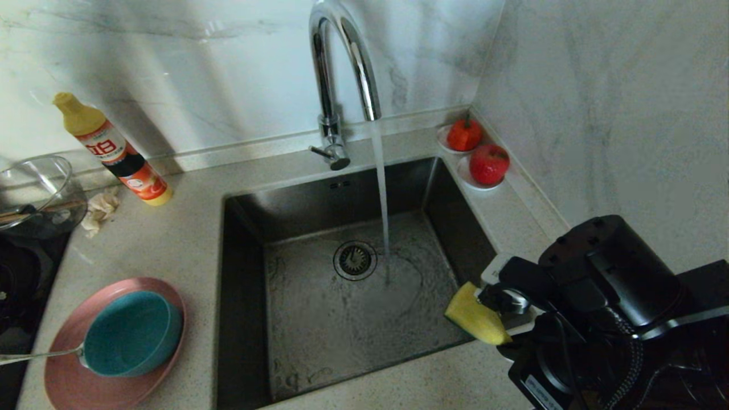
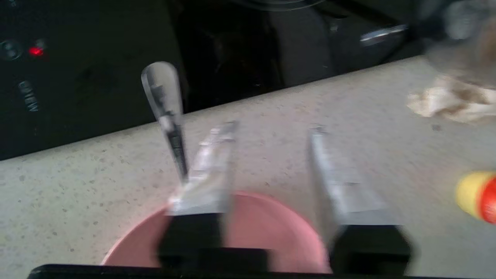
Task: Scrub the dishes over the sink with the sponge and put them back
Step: Rinse the spoon
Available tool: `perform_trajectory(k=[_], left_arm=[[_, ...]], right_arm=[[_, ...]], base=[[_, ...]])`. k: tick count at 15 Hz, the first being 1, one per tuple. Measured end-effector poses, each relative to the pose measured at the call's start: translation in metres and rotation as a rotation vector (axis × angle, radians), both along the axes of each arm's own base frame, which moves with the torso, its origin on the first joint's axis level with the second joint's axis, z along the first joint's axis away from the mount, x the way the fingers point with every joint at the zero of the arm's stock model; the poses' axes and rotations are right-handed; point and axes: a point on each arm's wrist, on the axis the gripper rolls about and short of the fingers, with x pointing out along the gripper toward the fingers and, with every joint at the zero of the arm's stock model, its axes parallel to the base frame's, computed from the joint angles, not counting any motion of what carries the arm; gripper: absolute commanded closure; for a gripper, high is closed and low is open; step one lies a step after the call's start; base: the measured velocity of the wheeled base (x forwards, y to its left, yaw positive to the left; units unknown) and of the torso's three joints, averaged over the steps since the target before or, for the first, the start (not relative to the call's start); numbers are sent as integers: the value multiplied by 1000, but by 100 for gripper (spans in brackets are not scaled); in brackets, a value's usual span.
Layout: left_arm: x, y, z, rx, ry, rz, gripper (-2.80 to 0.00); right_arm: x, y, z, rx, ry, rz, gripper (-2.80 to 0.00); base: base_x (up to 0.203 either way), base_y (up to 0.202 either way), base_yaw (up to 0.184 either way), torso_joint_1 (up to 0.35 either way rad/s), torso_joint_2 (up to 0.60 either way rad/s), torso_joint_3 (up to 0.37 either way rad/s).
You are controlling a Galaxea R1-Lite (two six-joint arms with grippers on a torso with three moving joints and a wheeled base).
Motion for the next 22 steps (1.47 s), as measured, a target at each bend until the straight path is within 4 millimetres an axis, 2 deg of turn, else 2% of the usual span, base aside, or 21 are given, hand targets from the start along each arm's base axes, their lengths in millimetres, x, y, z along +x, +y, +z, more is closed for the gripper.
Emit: perform_trajectory(k=[7,22], left_arm=[[0,5,-10,-67,-43,-19,-280],[-9,1,-1,-125,-131,-58,-280]], right_arm=[[0,0,1,4,0,2,0],[-2,-2,4,4,-3,4,0]], base=[[0,0,0,0,0,0],[0,0,0,0,0,0]])
